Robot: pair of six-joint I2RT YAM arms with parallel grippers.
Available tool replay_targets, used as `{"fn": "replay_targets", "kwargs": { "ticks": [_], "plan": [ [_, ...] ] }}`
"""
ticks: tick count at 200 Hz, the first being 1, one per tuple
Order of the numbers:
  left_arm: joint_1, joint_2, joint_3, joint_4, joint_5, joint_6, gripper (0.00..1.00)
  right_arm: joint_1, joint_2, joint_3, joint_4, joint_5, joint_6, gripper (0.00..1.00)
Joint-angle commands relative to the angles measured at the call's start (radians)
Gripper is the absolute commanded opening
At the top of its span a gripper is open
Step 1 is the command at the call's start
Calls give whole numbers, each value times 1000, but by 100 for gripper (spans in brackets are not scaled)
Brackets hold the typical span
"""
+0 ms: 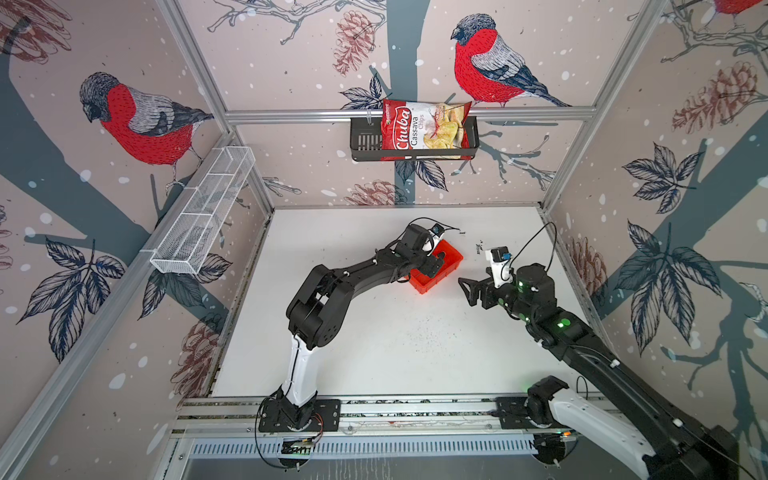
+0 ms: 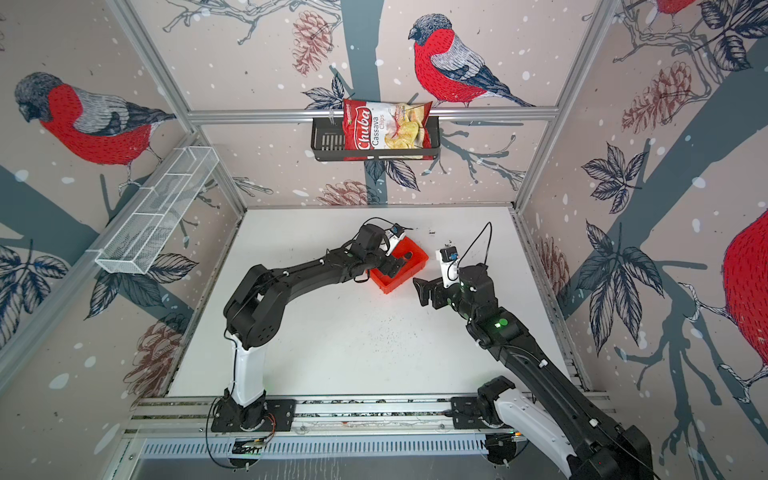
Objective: Put the screwdriver in the bin
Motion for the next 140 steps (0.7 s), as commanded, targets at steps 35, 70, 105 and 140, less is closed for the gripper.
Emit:
{"fn": "replay_targets", "kwargs": {
  "ticks": [35, 70, 105, 140],
  "plan": [
    [-2, -191, -132, 109, 79, -48, 91, -9, -33, -25, 111, 97, 49, 99],
    [-2, -306, -244, 204, 165, -89, 94, -15, -15, -32, 156, 94, 55, 99],
    [-2, -428, -361, 279, 176, -83, 99, -23, 5, -37, 209, 109, 34, 100],
    [6, -574, -542, 411, 38, -49, 99, -46, 48, -36, 280, 128, 19, 100]
  ]
}}
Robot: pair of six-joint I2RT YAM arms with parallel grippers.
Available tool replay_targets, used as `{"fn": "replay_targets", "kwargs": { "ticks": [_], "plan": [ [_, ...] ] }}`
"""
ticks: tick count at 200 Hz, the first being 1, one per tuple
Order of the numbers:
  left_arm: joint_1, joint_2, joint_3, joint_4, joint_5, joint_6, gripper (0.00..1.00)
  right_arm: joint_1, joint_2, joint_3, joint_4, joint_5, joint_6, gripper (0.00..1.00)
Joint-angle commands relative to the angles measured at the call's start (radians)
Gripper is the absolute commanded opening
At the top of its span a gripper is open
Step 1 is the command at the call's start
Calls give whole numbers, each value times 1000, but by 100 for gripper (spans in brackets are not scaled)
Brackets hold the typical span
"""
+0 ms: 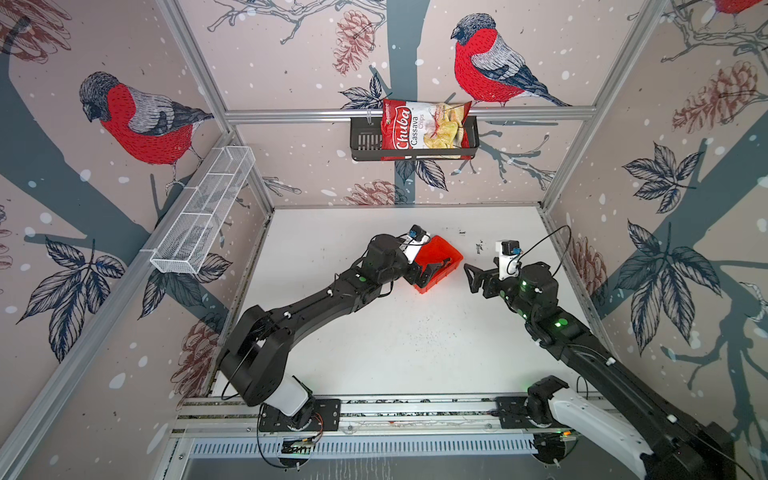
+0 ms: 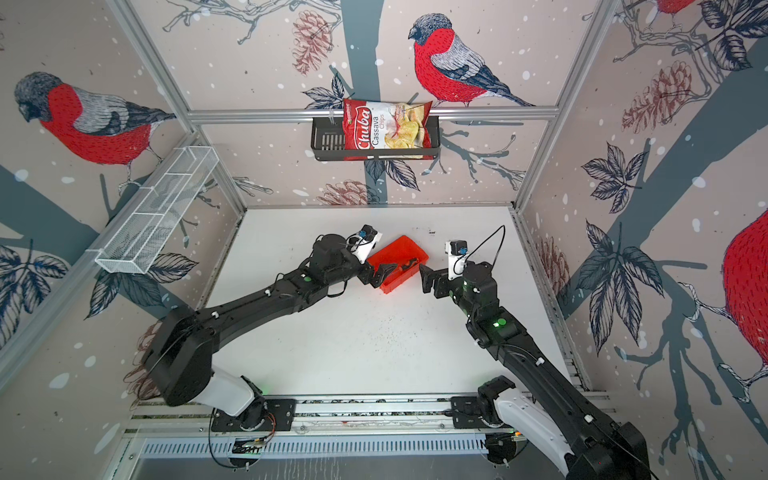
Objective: Put the screwdriver in the bin
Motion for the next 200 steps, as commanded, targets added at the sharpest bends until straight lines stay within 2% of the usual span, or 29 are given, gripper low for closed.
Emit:
{"fn": "replay_targets", "kwargs": {
  "ticks": [1, 22, 45, 92, 134, 148, 179, 200],
  "plan": [
    [9, -69, -81, 135, -101, 31, 99, -14, 21, -1, 96, 26, -24, 100],
    [25, -156, -182, 199, -233, 23, 99, -48, 48, -5, 121, 19, -60, 100],
    [89, -246, -286, 237, -308, 2, 98, -115, 83, -13, 140, 15, -92, 100],
    [263, -336, -458, 297, -336, 12, 98, -273, 141, -158, 392, 54, -106, 100],
    [397, -311, -608, 477, -351, 11, 98, -362, 267, -283, 661, 148, -79, 100],
    [438, -283, -638, 531, -310, 47, 98, -388, 314, -314, 740, 112, -107, 100],
    [479, -207, -669, 647, -357, 87, 98, -430, 417, -411, 1020, 83, -109, 100],
    [507, -159, -683, 701, -379, 91, 97, -451, 488, -419, 1106, 71, -94, 100]
  ]
}}
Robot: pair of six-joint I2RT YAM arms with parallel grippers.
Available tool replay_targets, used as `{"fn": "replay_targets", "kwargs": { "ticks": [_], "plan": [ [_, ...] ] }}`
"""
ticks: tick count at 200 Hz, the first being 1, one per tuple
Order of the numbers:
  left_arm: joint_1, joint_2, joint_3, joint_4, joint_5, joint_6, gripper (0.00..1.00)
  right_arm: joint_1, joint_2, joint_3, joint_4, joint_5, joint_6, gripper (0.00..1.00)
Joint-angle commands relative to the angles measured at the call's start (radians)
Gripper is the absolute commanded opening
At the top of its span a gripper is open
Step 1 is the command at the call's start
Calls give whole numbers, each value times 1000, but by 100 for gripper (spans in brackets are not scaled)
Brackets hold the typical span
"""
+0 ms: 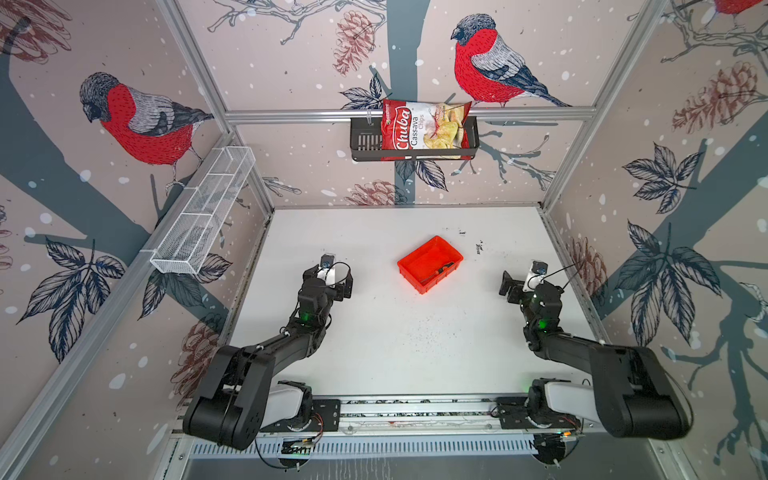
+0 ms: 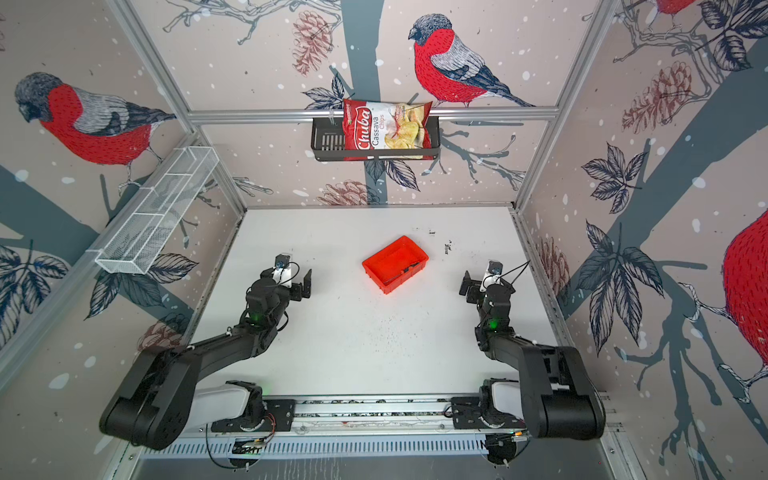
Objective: Put the screwdriver in the bin
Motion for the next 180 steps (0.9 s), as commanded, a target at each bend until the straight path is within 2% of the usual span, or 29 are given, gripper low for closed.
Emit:
{"fn": "replay_targets", "kwargs": {
  "ticks": [1, 37, 66, 78, 94, 180],
  "plan": [
    [27, 40, -20, 179, -32, 24, 97, -16, 54, -6, 245, -18, 7, 100],
    [95, 155, -92, 423, 0, 2, 97, -22, 143, 14, 290, -32, 5, 100],
    [169, 234, -106, 519, 24, -76, 97, -26, 183, 5, 339, -31, 7, 100],
    [185, 268, -114, 569, 31, -92, 97, -31, 176, 16, 307, -37, 11, 100],
    [188, 251, -82, 478, 34, -95, 97, -34, 184, 26, 297, -44, 14, 100],
    [189, 262, -85, 498, 19, -102, 99, -32, 187, 43, 271, -31, 16, 100]
  ]
}}
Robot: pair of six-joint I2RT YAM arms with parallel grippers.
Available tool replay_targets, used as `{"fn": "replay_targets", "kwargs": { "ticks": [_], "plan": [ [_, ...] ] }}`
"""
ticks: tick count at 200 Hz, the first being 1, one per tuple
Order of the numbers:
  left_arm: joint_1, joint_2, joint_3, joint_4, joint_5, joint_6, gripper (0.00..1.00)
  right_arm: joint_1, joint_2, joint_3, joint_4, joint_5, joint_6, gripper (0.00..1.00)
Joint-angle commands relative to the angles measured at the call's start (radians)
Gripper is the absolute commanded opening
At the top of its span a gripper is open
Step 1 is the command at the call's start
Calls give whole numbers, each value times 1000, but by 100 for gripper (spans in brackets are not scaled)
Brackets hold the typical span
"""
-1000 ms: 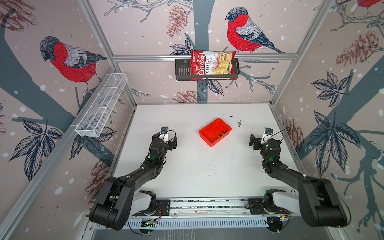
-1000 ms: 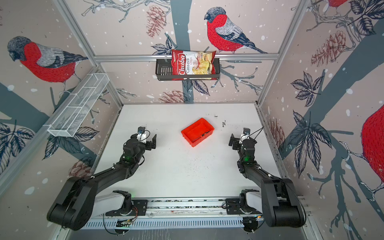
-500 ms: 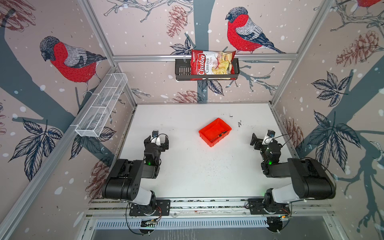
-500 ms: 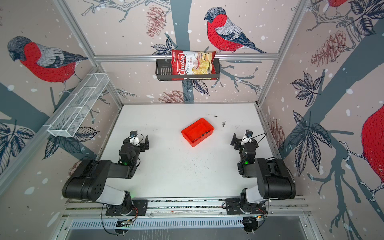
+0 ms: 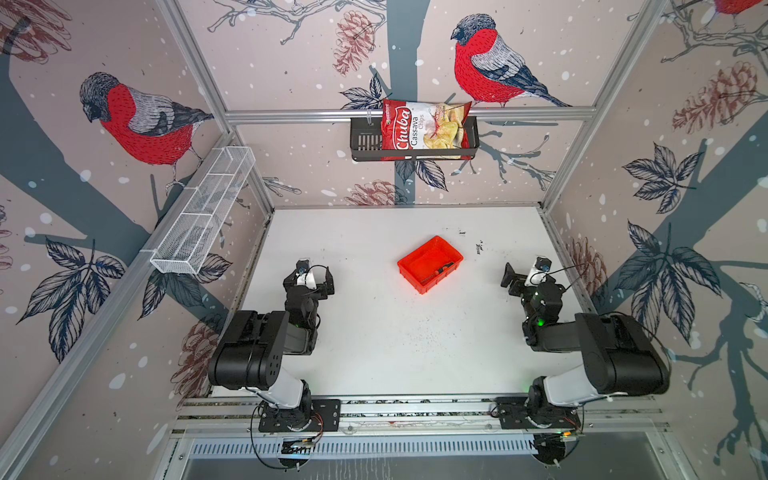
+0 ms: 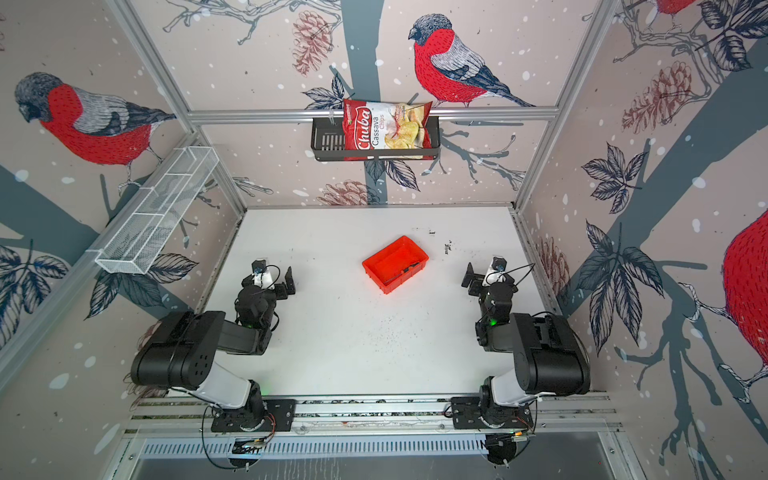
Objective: Put the screwdriver in the bin
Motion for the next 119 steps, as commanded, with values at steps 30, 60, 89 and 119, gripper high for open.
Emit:
{"fn": "replay_targets", "kwargs": {
  "ticks": [30, 60, 89, 119],
  "plan": [
    [3, 1, 1, 58, 2, -5, 99, 2, 2, 5, 18, 0, 9, 100],
    [3, 0, 2, 57, 3, -5, 99, 2, 3, 5, 16, 0, 9, 100],
    [2, 3, 6, 52, 2, -5, 99, 2, 3, 5, 16, 2, 9, 99],
    [3, 4, 7, 49, 3, -5, 99, 5, 3, 6, 15, 10, 7, 100]
  ]
}}
